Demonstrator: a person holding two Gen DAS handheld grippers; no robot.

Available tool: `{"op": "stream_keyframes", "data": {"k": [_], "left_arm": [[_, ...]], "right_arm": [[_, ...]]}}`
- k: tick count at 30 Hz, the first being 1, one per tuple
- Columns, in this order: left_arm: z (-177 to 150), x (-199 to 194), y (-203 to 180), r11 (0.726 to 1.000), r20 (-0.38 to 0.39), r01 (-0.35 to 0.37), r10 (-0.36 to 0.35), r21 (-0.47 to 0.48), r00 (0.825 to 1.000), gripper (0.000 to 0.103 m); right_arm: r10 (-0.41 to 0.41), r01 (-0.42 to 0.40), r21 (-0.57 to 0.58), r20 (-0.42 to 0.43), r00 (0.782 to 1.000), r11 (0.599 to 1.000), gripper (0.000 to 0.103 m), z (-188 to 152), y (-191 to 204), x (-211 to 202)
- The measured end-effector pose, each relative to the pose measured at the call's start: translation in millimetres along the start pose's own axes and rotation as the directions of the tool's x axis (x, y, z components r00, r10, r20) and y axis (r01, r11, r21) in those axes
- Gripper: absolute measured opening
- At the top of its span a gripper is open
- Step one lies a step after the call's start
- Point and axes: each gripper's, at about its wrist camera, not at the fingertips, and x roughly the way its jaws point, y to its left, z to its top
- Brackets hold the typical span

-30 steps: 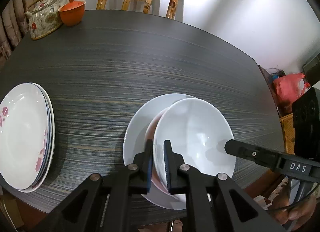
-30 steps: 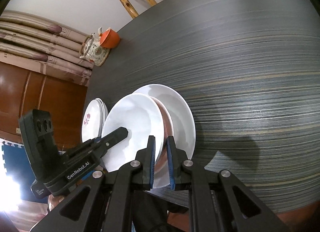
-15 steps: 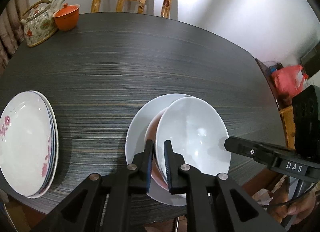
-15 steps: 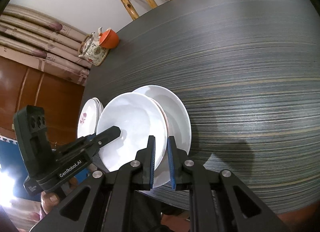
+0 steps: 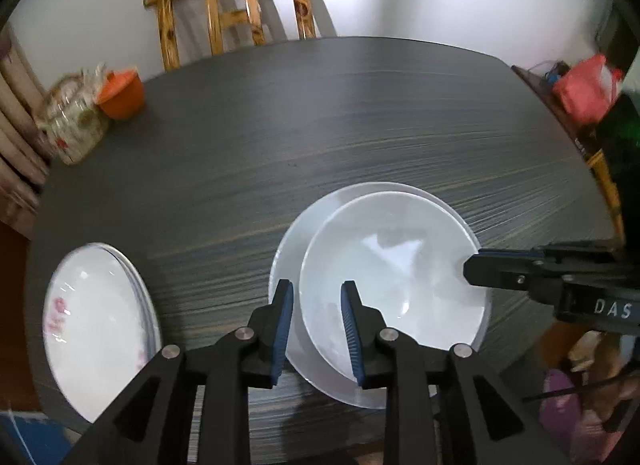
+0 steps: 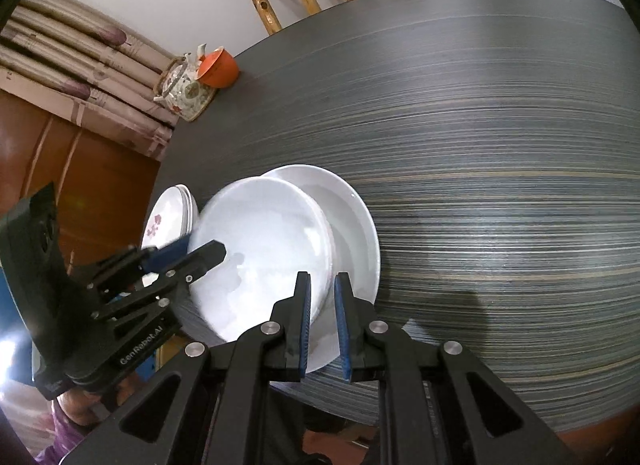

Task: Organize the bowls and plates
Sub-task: 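Open both grippers and withdraw from the bowl stack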

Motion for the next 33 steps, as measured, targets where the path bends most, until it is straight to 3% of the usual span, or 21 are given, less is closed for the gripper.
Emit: {"op": "stream_keyframes", "data": {"k": [3,6,10,12,16,20,23,25,27,33], "left_arm": [[-1,-1,9,0.999,0.011,0.028,-0.027,-0.042,1.000,0.025],[-4,-10,16,0.994,0.096,0.067,-0.059,-0.084,0.994,0.025],[-16,-21,24,0.991,0.190,0.048,-0.024,-0.123,0.982,0.025],[-25,-27,27,0.990,0.227,0.026,0.006,-0.138,0.974,0.025],[-43,-36,28,0.985,0.258,-0.051,0.093,-0.165,0.962,0.026],[-63,-42,24,0.978,0.250,-0.120,0.161,-0.171,0.955,0.030],[-76,-44,24,0.975,0.249,-0.148,0.187,-0.168,0.950,0.031],[-84,-43,24,0.974,0.240,-0.150,0.188,-0.170,0.952,0.031],[-88,-41,23,0.975,0.226,-0.147,0.183,-0.164,0.957,0.031],[-90,-33,22,0.974,0.194,-0.167,0.195,-0.152,0.962,0.032]], "right_arm": [[0.006,-0.006,0.007,0.000,1.000,1.000,0.014,0,-1,1],[0.005,-0.005,-0.002,0.019,1.000,1.000,0.014,-1,0,-3],[0.006,-0.002,-0.037,0.085,0.996,0.999,0.014,-8,5,-14],[-0.035,0.050,-0.091,0.153,0.988,0.995,0.014,-16,14,-22],[-0.121,0.182,-0.191,0.292,0.949,0.965,0.016,-39,34,-32],[-0.140,0.249,-0.223,0.415,0.899,0.942,0.036,-62,48,-41],[-0.126,0.244,-0.199,0.471,0.873,0.949,0.053,-72,52,-46],[-0.085,0.187,-0.160,0.497,0.864,0.969,0.056,-75,45,-51],[-0.072,0.155,-0.131,0.488,0.870,0.979,0.064,-73,39,-51],[-0.110,0.185,-0.134,0.438,0.892,0.973,0.064,-71,33,-48]]}}
